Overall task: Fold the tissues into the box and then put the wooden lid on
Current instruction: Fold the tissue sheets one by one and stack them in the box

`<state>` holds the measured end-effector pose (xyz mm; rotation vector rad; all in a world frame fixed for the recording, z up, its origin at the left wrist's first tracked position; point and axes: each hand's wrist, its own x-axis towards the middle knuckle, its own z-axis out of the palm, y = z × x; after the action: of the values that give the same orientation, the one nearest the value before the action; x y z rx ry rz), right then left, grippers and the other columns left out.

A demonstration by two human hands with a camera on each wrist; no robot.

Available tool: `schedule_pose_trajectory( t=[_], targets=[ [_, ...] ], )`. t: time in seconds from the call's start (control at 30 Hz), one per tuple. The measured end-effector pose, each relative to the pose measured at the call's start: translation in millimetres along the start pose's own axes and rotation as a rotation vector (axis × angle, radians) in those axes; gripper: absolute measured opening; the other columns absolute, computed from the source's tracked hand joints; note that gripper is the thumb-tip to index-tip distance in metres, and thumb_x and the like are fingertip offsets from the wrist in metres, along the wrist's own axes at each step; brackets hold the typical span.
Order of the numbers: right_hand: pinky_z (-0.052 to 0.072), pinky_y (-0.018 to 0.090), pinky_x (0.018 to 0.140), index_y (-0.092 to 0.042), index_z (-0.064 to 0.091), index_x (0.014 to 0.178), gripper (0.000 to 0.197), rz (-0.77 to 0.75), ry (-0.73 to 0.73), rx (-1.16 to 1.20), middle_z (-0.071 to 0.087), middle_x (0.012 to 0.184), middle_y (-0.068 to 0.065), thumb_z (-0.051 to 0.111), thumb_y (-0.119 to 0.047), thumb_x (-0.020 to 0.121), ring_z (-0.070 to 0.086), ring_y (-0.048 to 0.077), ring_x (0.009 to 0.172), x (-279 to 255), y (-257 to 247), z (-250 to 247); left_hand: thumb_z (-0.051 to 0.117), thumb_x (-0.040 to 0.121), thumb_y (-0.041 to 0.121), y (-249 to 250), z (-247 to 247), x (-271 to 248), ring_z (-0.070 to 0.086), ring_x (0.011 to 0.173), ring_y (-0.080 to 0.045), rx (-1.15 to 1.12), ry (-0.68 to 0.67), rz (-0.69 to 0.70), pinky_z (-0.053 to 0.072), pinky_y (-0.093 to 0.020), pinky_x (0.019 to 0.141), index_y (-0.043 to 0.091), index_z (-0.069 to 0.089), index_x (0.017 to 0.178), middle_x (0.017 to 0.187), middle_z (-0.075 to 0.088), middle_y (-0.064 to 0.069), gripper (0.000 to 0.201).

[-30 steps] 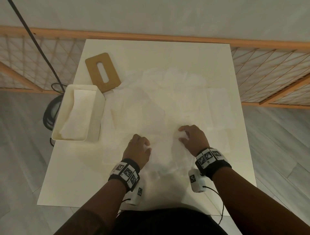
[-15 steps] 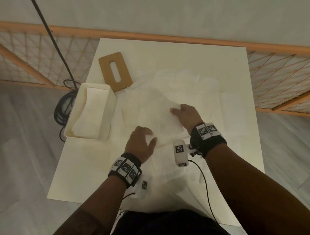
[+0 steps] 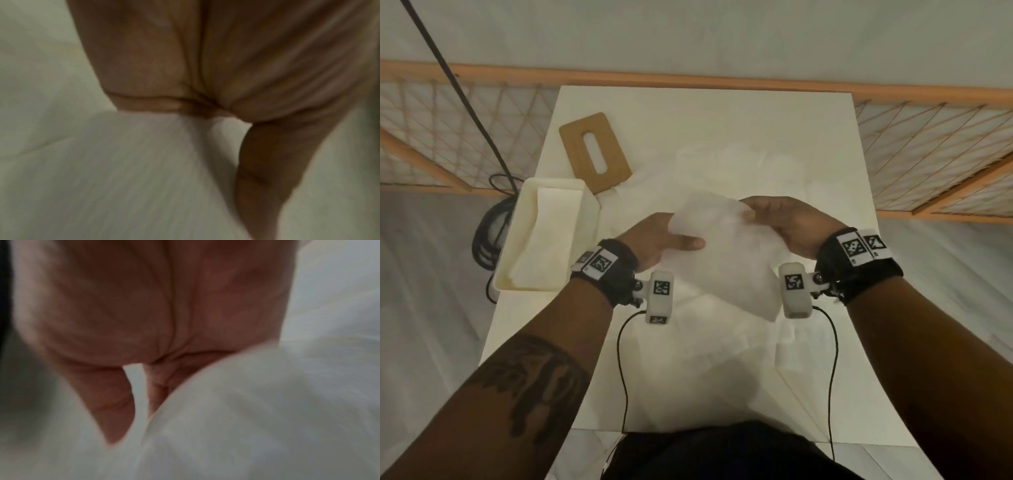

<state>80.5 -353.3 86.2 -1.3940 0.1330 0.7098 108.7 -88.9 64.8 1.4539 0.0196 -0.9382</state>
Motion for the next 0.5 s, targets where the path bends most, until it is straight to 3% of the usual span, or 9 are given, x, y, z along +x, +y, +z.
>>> schedule_pose_trajectory(
  t=[0.07,0.13,0.2,0.27,0.33,0.43,0.5],
  targets=[
    [0.049,0.043,0.099,-0.012,0.068,0.128,0.05,0.068,0.164,0.172,0.07,0.123,0.013,0.054,-0.052,0.102,0.061,0.038,0.119,-6.4,17.1,-10.8,0.082,0.075,0.011,-16.6,6.1,1.3,0.07,0.109,-0.034,-0.163,0.16,0.024,0.059,-0.04,0.085,0.003,0.069,0.12,0.117,0.074,-0.014,0.047],
    [0.047,0.046,0.106,-0.014,0.068,0.13,0.08,0.214,0.181,0.297,0.068,0.129,0.014,0.057,-0.078,0.084,0.06,0.038,0.124,-12.5,37.7,-14.7,0.078,0.078,0.011,-30.3,11.1,0.3,0.07,0.11,-0.034,-0.274,0.278,0.044,0.059,-0.041,0.088,0.001,0.068,0.122,0.118,0.073,-0.015,0.045],
    [0.056,0.043,0.097,-0.01,0.063,0.135,0.079,0.251,0.138,0.311,0.068,0.131,0.015,0.059,-0.07,0.084,0.066,0.032,0.119,-18.6,53.3,-7.5,0.077,0.082,0.008,-40.2,14.4,-1.8,0.069,0.111,-0.035,-0.298,0.341,0.038,0.058,-0.045,0.093,-0.001,0.068,0.123,0.119,0.072,-0.017,0.042],
    [0.06,0.037,0.086,-0.003,0.062,0.132,0.053,0.178,0.19,0.278,0.07,0.126,0.016,0.063,-0.04,0.095,0.07,0.03,0.112,-18.2,62.8,0.3,0.075,0.086,0.004,-45.5,14.8,-3.3,0.069,0.11,-0.036,-0.271,0.355,0.029,0.058,-0.045,0.093,-0.001,0.068,0.121,0.117,0.073,-0.017,0.036],
    [0.06,0.038,0.087,-0.001,0.063,0.13,0.037,0.126,0.254,0.211,0.071,0.123,0.017,0.064,-0.018,0.097,0.069,0.035,0.114,-14.3,66.7,2.4,0.07,0.089,-0.002,-49.0,10.8,-5.1,0.07,0.108,-0.033,-0.24,0.309,0.032,0.06,-0.039,0.089,0.001,0.067,0.12,0.113,0.075,-0.013,0.031],
    [0.057,0.045,0.095,-0.003,0.064,0.129,0.032,0.13,0.271,0.171,0.07,0.126,0.017,0.063,-0.014,0.098,0.068,0.035,0.114,-10.7,67.1,-1.5,0.061,0.091,-0.009,-48.0,1.1,-12.3,0.07,0.111,-0.026,-0.154,0.175,0.026,0.058,-0.034,0.094,0.007,0.066,0.119,0.115,0.075,-0.008,0.032],
    [0.053,0.05,0.102,-0.006,0.065,0.129,0.033,0.138,0.258,0.146,0.07,0.127,0.015,0.064,-0.02,0.099,0.067,0.035,0.118,-11.4,68.4,-5.3,0.066,0.092,-0.002,-42.9,-5.6,-17.3,0.067,0.117,-0.026,-0.031,0.119,0.02,0.053,-0.037,0.102,0.011,0.068,0.12,0.12,0.074,-0.007,0.03]
  ],
)
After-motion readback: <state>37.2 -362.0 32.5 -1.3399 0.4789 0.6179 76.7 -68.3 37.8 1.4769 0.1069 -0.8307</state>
